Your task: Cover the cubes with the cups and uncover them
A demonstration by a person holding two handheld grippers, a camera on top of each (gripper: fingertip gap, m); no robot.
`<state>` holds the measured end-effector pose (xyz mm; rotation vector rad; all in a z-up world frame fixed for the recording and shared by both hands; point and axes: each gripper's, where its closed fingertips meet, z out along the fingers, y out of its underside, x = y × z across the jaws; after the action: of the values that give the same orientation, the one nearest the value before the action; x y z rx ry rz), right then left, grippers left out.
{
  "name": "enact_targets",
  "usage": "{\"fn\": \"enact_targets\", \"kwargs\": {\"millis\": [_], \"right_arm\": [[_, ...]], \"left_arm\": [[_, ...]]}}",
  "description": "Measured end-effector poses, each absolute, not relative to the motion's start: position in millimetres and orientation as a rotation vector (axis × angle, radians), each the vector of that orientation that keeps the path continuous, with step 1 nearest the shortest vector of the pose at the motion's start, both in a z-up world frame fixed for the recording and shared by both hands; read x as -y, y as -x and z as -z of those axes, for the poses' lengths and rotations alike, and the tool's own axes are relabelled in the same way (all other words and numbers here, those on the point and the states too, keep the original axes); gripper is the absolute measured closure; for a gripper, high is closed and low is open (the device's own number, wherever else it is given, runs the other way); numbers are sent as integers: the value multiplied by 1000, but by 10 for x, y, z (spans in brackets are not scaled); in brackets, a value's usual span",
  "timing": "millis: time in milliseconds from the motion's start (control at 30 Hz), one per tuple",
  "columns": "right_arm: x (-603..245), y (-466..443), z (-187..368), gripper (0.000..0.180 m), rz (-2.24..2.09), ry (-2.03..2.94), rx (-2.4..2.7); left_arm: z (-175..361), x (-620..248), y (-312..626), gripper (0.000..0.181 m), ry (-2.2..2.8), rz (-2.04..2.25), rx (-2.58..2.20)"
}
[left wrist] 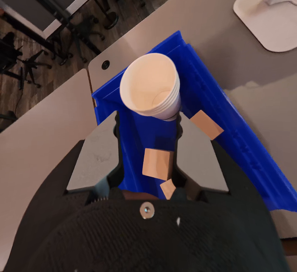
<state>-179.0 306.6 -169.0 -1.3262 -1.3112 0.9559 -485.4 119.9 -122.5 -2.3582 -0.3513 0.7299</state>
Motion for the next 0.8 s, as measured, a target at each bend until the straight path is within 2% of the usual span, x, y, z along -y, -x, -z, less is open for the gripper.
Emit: {"fn": "enact_targets", "kwargs": {"millis": [200, 533, 600, 633, 667, 800], "right_arm": [[-3048, 1802, 1713, 108, -952, 1325, 1325], [-3021, 1812, 1726, 108, -952, 1320, 1338], [-3013, 1814, 1728, 108, -953, 1319, 1340], [-3008, 1817, 1730, 108, -953, 1318, 1342], [-3003, 1818, 1734, 108, -952, 1318, 1345], [-2999, 1822, 1743, 108, -952, 1318, 1349]], "left_arm": [[1257, -1345, 4944, 116, 2458, -748, 260], [1606, -1459, 5004, 121, 2576, -704, 231], [1651, -1469, 5014, 128, 2586, -697, 222], [1671, -1487, 4992, 136, 2589, -667, 212], [1677, -1512, 4959, 152, 2586, -626, 201], [1654, -1558, 4965, 169, 2560, -594, 221]]}}
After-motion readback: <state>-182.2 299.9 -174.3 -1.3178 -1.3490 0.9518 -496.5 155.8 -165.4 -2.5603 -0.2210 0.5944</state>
